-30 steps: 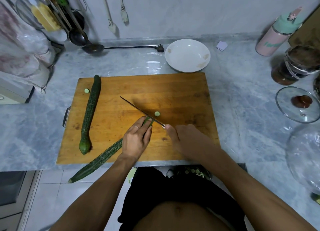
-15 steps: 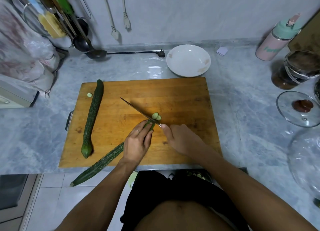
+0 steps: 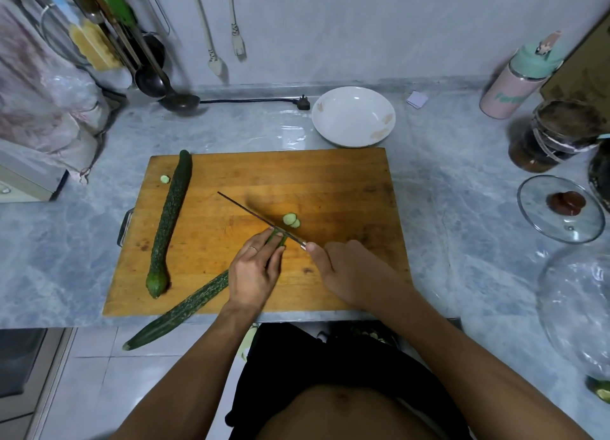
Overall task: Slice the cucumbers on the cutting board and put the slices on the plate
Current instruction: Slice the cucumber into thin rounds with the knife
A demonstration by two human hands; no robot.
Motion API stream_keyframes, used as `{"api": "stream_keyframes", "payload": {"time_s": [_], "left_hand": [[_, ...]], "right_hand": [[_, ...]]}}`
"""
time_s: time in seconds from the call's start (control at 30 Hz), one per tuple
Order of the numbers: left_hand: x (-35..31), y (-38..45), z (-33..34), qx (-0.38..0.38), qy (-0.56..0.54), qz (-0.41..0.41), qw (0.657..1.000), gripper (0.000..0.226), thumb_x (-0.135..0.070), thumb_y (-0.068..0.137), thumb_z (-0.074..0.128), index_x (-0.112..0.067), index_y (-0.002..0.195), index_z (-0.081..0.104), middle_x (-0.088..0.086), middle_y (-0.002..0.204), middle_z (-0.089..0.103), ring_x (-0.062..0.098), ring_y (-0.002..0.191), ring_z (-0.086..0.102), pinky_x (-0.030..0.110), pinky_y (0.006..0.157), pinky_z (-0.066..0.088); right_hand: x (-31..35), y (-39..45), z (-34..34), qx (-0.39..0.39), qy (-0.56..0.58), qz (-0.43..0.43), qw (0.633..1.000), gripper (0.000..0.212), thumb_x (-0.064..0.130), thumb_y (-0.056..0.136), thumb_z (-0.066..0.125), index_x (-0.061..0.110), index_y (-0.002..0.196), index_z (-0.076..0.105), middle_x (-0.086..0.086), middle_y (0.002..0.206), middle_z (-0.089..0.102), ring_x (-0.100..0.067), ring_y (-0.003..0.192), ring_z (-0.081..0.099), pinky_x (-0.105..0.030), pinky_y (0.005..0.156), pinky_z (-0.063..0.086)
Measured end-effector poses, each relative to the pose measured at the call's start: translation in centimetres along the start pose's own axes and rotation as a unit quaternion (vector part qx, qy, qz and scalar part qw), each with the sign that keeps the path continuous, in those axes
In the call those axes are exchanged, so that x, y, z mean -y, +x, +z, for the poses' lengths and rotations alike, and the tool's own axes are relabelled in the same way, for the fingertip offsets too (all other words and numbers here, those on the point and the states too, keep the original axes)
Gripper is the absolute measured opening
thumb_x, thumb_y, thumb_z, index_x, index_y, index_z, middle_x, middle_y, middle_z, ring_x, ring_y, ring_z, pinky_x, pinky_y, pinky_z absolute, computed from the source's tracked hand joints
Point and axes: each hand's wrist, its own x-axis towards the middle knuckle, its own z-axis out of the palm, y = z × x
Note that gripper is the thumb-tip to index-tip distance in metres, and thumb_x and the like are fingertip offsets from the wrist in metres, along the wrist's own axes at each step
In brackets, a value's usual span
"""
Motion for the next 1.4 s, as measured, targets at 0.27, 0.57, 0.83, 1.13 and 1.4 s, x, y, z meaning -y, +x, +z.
{"api": "stream_keyframes", "payload": {"time_s": [0.27,0.57,0.83,1.13,1.4], "left_hand": [[0.1,-0.1,0.4,-0.01,0.008,-0.002,1.0,0.025,-0.018,0.091,0.065,-0.008,0.113,0.073,0.01,0.118,0.069,0.023,0.109,0.064,0.033,0.086,0.055],[0.1,-0.1,0.5,-0.004,0.01,0.005,1.0,0.026,-0.014,0.091,0.065,-0.009,0.116,0.072,0.01,0.121,0.068,0.024,0.111,0.061,0.034,0.084,0.055],[0.0,-0.3,0.1,-0.004,-0.006,0.003,1.0,0.027,-0.017,0.092,0.064,-0.009,0.118,0.07,0.007,0.124,0.063,0.024,0.109,0.063,0.037,0.077,0.059],[0.0,-0.1,0.0,0.001,-0.007,-0.005,1.0,0.027,-0.016,0.091,0.065,-0.008,0.116,0.072,0.008,0.123,0.067,0.021,0.109,0.064,0.034,0.085,0.058],[-0.1,-0.2,0.0,-0.011,-0.008,-0.003,1.0,0.028,-0.02,0.092,0.06,-0.005,0.111,0.074,0.011,0.118,0.07,0.022,0.11,0.064,0.031,0.09,0.054]], "right_hand": [[-0.1,0.7,0.3,0.005,0.016,-0.008,1.0,0.058,0.056,0.103,0.018,0.016,0.073,0.049,-0.011,0.08,0.055,-0.027,0.077,0.056,-0.038,0.07,0.046],[0.3,3.8,2.6,-0.003,0.019,-0.004,1.0,0.058,0.055,0.103,0.017,0.018,0.071,0.047,-0.012,0.08,0.059,-0.029,0.073,0.057,-0.035,0.066,0.044],[0.1,3.9,1.4,0.007,0.048,0.006,0.999,0.066,0.053,0.105,0.017,0.011,0.071,0.056,-0.008,0.069,0.062,-0.023,0.065,0.06,-0.035,0.063,0.05],[0.2,1.3,-0.6,0.025,0.017,-0.029,0.999,0.057,0.051,0.105,0.021,0.016,0.071,0.052,0.001,0.066,0.055,-0.018,0.069,0.052,-0.035,0.069,0.045],[0.4,-0.3,-0.5,0.008,-0.004,-0.009,1.0,0.062,0.057,0.102,0.019,0.012,0.085,0.057,-0.012,0.087,0.06,-0.026,0.083,0.059,-0.043,0.08,0.052]]}}
